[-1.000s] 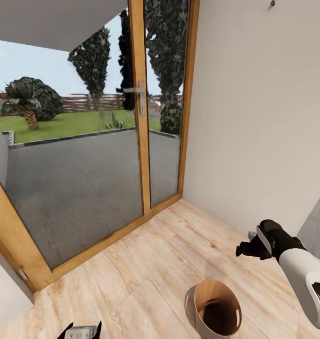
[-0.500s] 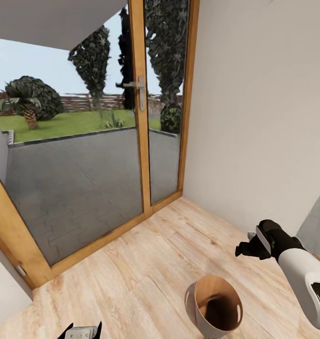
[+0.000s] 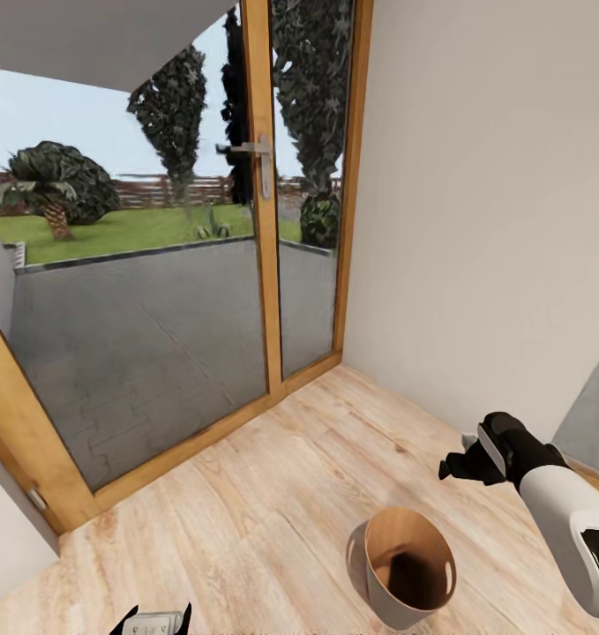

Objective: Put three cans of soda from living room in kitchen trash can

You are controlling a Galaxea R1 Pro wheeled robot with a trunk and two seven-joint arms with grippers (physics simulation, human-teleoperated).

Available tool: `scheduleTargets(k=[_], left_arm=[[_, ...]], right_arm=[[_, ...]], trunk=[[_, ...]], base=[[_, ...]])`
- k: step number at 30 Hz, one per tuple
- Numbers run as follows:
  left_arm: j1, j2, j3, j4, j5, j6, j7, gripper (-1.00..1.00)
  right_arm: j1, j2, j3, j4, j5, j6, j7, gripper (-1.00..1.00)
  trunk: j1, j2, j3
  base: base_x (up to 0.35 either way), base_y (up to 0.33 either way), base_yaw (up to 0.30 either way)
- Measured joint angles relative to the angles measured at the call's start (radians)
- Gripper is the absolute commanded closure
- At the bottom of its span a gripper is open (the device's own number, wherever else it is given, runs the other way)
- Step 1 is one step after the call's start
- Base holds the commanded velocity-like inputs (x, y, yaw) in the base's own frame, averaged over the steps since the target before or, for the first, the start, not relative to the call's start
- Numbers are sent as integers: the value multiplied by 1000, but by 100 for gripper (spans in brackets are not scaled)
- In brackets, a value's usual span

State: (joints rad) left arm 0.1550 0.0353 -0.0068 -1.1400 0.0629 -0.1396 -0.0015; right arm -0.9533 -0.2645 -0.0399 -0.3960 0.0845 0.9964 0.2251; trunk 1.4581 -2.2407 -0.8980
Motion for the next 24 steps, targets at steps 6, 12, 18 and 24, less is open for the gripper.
scheduleTargets(k=[6,12,18,24], left_arm=[[-1,0,0,1,-1,0,0,-100],[-1,0,-1,2,-1,0,0,-100],[-1,0,-1,2,-2,0,0,-100],[-2,0,-1,2,-2,0,0,-100]], right_arm=[[1,-1,0,2,-1,-12,0,-100],[1,0,0,5,0,-13,0,-100],[1,1,0,8,0,-15,-1,-100],[1,2,0,9,0,-17,-1,-100]], trunk=[[23,-42,-19],[46,-84,-38],[69,-126,-56],[92,-168,-75]], base=[[0,0,0],[0,0,0],[0,0,0],[0,0,0]])
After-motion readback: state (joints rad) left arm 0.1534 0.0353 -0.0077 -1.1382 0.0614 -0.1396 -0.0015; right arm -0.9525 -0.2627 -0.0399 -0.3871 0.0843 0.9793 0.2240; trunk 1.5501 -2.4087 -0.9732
